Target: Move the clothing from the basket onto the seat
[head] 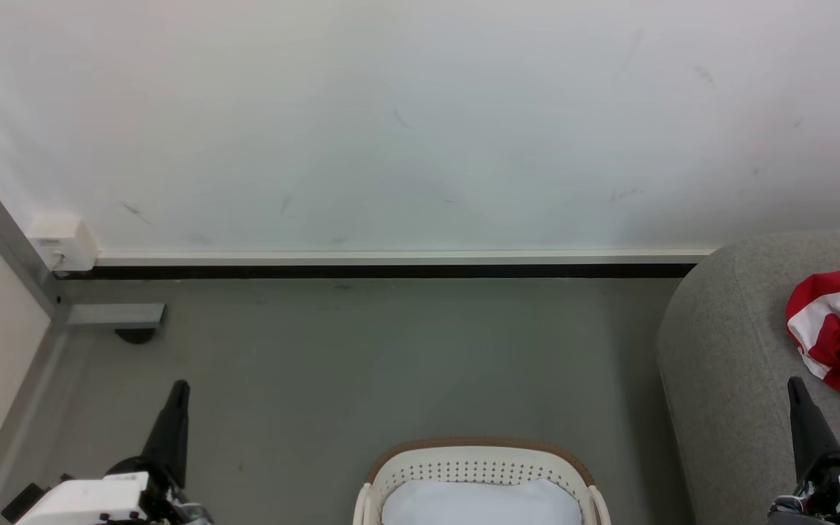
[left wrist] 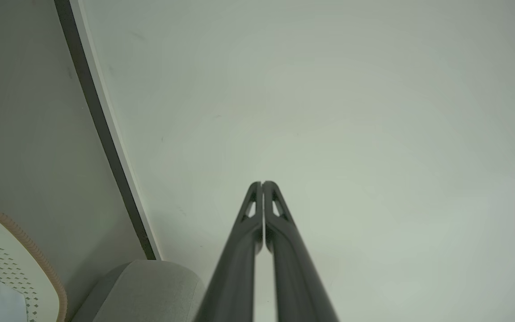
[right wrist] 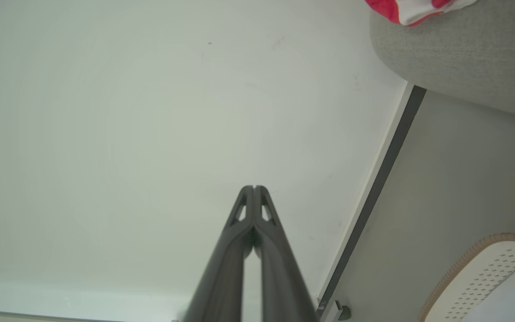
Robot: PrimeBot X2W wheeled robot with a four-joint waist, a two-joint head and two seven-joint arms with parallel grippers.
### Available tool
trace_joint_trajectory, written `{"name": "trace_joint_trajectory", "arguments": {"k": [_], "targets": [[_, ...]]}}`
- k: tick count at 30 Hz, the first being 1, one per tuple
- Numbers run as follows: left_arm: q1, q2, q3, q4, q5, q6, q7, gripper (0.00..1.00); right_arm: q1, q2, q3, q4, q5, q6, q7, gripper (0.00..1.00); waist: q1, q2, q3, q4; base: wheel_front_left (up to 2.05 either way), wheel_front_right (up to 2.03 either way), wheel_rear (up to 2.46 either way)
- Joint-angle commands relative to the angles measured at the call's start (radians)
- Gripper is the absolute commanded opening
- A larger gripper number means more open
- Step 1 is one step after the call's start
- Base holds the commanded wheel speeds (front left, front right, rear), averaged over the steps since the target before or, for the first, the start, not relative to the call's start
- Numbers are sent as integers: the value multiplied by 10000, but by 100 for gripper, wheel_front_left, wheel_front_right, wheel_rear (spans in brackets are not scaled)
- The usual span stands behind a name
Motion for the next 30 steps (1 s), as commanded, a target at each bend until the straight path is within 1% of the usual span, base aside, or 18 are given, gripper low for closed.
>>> {"name": "trace_joint_trajectory", "arguments": {"k": [1, 30], "targets": [[-69, 20, 28, -45, -125, 6, 37, 0, -66, -95, 20, -40, 66, -21, -45, 0, 0, 0, 0, 0, 0, 0, 0], [-67, 20, 27, -49, -126, 7, 37, 0, -76, -237, 215, -95, 226, -21, -202, 0, 0, 0, 2, 0, 0, 0, 0]]}}
